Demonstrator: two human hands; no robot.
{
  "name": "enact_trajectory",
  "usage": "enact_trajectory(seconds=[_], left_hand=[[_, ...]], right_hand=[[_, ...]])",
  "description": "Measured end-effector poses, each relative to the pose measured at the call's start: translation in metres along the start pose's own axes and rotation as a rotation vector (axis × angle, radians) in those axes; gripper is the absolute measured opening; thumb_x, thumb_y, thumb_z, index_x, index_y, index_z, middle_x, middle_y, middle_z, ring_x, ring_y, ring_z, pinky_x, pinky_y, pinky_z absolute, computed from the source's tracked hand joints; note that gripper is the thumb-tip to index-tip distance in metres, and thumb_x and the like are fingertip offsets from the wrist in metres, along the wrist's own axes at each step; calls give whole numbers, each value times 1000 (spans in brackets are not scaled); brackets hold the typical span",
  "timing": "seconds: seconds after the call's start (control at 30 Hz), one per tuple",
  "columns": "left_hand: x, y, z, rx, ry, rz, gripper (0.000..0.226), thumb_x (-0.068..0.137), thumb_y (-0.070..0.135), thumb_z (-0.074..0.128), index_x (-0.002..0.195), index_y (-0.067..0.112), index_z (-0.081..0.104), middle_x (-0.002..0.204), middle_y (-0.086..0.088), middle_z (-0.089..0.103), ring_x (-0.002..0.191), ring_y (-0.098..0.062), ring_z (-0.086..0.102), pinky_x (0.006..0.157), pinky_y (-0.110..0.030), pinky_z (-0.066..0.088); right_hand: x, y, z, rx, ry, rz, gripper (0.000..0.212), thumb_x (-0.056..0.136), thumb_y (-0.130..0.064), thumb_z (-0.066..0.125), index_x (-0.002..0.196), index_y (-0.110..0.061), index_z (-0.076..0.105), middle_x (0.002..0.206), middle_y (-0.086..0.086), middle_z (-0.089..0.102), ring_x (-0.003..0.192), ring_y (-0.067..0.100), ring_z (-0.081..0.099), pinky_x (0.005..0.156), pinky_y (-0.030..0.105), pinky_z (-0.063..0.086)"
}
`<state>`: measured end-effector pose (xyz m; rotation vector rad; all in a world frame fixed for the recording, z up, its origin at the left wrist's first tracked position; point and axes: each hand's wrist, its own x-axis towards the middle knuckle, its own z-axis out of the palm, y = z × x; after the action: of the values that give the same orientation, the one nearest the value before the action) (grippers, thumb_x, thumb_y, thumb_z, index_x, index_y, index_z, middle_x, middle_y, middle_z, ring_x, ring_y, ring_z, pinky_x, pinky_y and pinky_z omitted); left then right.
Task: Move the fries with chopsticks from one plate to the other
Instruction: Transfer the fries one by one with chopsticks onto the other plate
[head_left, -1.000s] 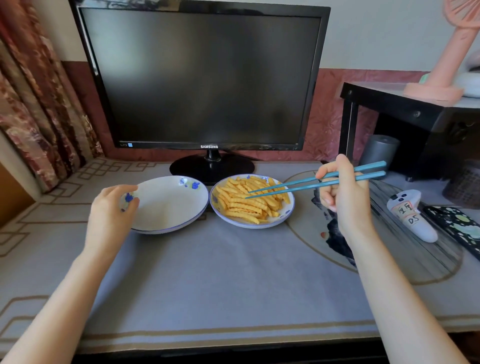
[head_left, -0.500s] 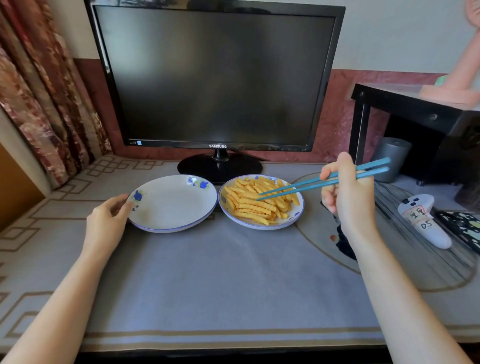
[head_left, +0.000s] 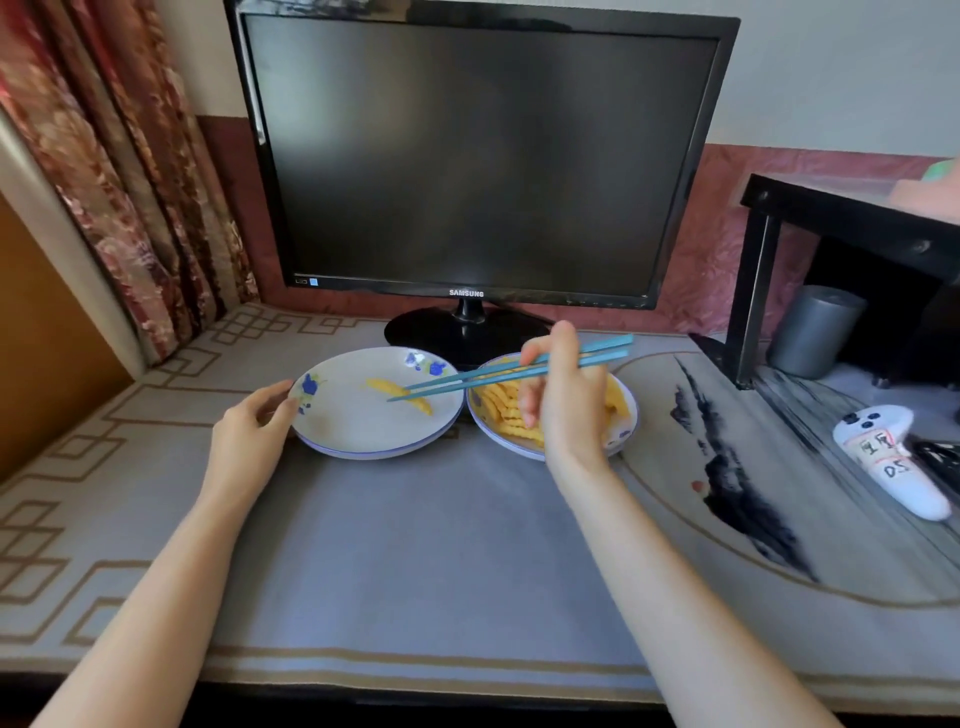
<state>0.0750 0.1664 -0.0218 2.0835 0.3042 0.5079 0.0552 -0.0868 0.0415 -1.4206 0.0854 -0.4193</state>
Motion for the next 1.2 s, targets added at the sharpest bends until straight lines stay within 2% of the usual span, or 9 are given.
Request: enact_trajectory(seconds=[0.17, 0.3, 0.43, 0.63, 0.73, 1.0, 1.2], left_hand=[[-3, 2, 0, -40, 5, 2, 30, 94, 20, 52, 121, 14, 62, 116, -4, 66, 90, -13, 58, 81, -21, 36], [-4, 3, 1, -53, 8, 8, 29, 94, 18, 51, 121, 14, 62, 114, -4, 65, 88, -12, 58, 80, -19, 36], [-3, 1, 1, -51, 4, 7, 30, 95, 18, 50, 122, 13, 61, 116, -5, 65, 88, -12, 58, 81, -20, 37], [-2, -1, 2, -44, 7, 6, 30, 95, 18, 50, 122, 14, 61, 116, -5, 65, 92, -11, 55, 83, -21, 36], [-1, -1, 4, -48, 11, 7, 30, 95, 18, 50, 122, 14, 61, 116, -5, 65, 93, -12, 56, 83, -22, 37], [0, -3, 4, -60, 9, 6, 29, 94, 20, 51, 120, 15, 62, 113, -5, 66, 95, -17, 59, 83, -23, 38], [-1, -2, 3, -60, 2, 1, 29, 94, 20, 50, 120, 15, 62, 110, 0, 65, 97, -17, 59, 83, -23, 37]], right_hand=[[-3, 21, 31, 3, -103, -19, 51, 105, -30, 33, 62, -12, 53, 38, 5, 39, 30, 11, 33, 35, 19, 27], [-5, 18, 28, -1, -146, -20, 49, 104, -31, 35, 64, -12, 55, 39, 5, 41, 32, 13, 33, 36, 20, 28], [0, -4, -3, -15, -58, -45, 41, 100, -28, 39, 68, -9, 56, 42, 9, 39, 35, 16, 31, 39, 20, 28], [19, -25, -73, -39, 102, -187, 42, 101, -30, 39, 65, -14, 55, 38, 2, 36, 35, 16, 31, 38, 18, 25], [22, -27, -91, -84, 128, -194, 42, 102, -29, 37, 66, -13, 54, 37, 1, 38, 34, 15, 32, 37, 17, 24], [24, -11, -81, -155, 53, -198, 45, 104, -32, 36, 68, -12, 56, 39, 3, 40, 34, 14, 33, 37, 19, 29], [23, -11, -73, -112, 138, -215, 46, 103, -29, 35, 64, -11, 52, 37, 2, 39, 32, 14, 33, 36, 19, 27]])
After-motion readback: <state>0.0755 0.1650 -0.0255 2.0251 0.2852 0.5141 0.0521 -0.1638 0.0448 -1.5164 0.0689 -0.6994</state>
